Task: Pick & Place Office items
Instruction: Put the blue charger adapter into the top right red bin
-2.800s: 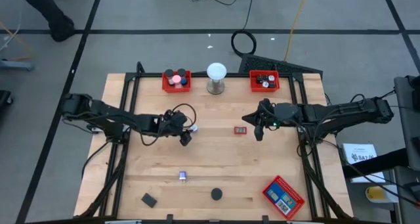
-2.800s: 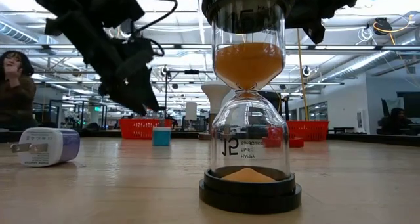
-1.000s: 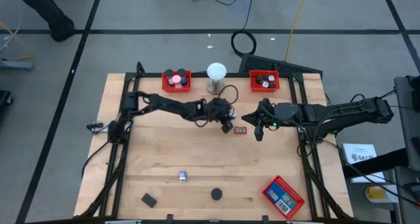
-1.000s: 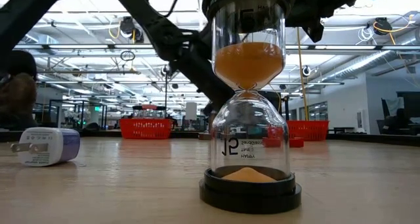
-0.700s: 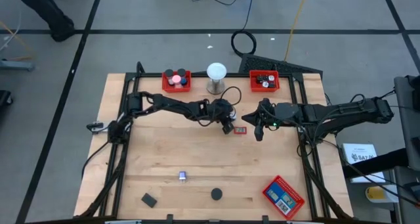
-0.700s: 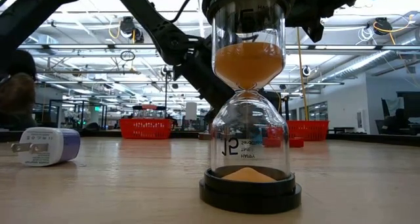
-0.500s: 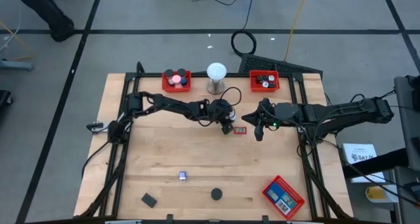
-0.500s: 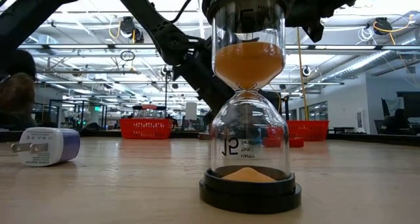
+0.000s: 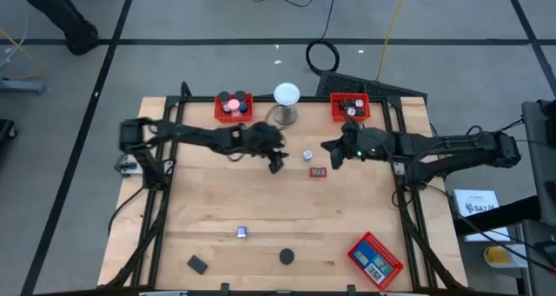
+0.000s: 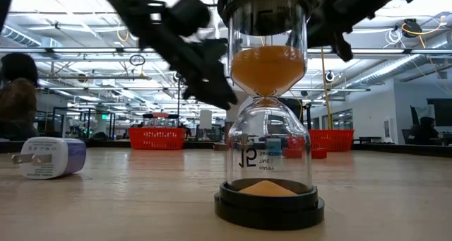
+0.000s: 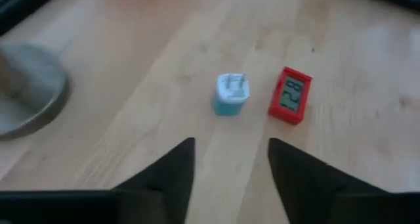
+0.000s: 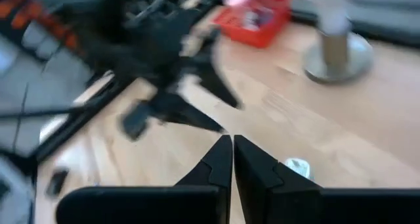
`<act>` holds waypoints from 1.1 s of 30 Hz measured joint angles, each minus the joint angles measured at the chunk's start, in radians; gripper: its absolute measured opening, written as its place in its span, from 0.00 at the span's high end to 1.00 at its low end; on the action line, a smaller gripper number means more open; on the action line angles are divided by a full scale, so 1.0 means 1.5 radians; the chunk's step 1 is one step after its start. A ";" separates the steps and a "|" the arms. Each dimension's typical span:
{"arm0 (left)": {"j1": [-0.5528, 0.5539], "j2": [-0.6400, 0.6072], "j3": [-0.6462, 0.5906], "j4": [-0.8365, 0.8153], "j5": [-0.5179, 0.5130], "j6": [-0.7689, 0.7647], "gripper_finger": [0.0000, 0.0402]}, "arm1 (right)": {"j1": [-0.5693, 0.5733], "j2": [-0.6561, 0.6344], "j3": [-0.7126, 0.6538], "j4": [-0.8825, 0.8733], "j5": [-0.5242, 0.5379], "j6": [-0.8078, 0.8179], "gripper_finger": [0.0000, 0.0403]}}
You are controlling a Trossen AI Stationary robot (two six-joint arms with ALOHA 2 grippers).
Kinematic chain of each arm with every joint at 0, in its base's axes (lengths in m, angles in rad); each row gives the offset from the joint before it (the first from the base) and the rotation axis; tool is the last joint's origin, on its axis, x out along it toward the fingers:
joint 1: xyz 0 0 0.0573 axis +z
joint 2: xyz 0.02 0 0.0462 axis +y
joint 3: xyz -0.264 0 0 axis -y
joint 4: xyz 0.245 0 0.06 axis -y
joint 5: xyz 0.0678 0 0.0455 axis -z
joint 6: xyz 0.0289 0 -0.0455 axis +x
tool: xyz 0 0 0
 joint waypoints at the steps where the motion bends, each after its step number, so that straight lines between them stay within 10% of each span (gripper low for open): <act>1: 0.000 -0.027 -0.038 0.030 -0.003 -0.013 0.57 | -0.011 0.009 0.001 -0.002 -0.001 0.032 0.97; 14: -0.009 -0.304 -0.369 0.278 -0.003 -0.075 0.98 | -0.081 0.273 0.240 -0.346 -0.022 0.139 0.92; 22: -0.008 -0.357 -0.425 0.291 -0.048 -0.075 0.94 | -0.134 0.406 0.308 -0.373 -0.160 0.132 0.64; 33: -0.008 -0.358 -0.426 0.287 -0.055 -0.081 0.99 | -0.134 0.491 0.308 -0.318 -0.131 0.095 0.40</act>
